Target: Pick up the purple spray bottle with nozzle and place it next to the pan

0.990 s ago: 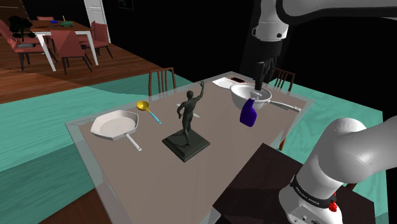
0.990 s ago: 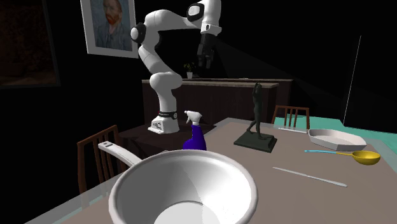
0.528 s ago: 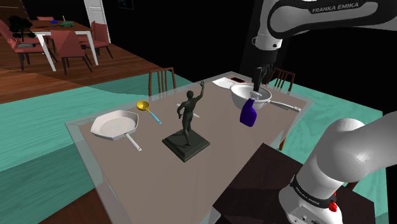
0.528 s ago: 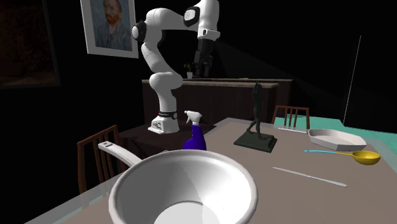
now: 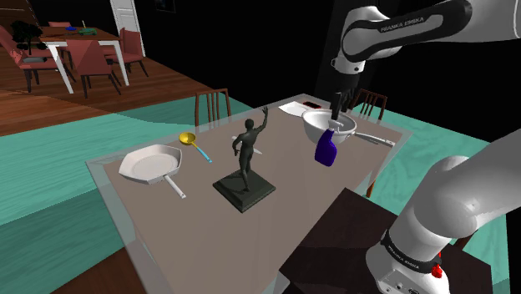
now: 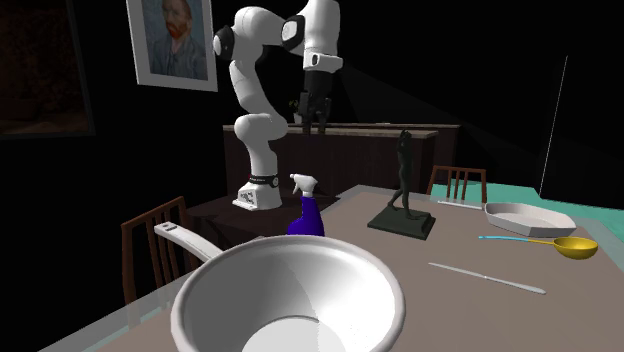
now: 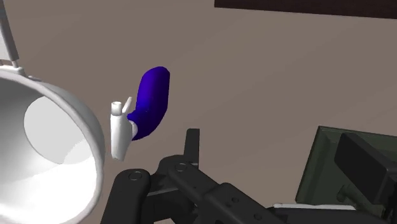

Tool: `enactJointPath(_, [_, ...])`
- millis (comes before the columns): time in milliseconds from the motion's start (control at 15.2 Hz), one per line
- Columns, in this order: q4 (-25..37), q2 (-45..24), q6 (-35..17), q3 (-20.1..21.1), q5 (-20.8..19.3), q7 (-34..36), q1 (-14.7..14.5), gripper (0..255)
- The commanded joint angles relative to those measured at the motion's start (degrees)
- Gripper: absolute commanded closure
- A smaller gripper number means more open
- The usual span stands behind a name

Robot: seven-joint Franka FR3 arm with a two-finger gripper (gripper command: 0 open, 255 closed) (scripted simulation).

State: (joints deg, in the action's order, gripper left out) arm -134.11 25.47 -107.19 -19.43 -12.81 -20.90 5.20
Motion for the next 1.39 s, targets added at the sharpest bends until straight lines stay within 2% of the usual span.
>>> enactJointPath(0, [1.33,-3.86,-3.01,-2.44,0.47,-2.58,0.19,0])
enactJointPath(330, [6.25,-13.84,-8.58,-7.95,3.95,-9.81,0.52,0])
enactJointPath(726, [14.19,-27.08,-12.83,-12.43,12.17,-19.81,1.98,0])
enactJointPath(1320, [11.04,-29.99,-18.45,-12.32,14.0,-21.14,2.44,0])
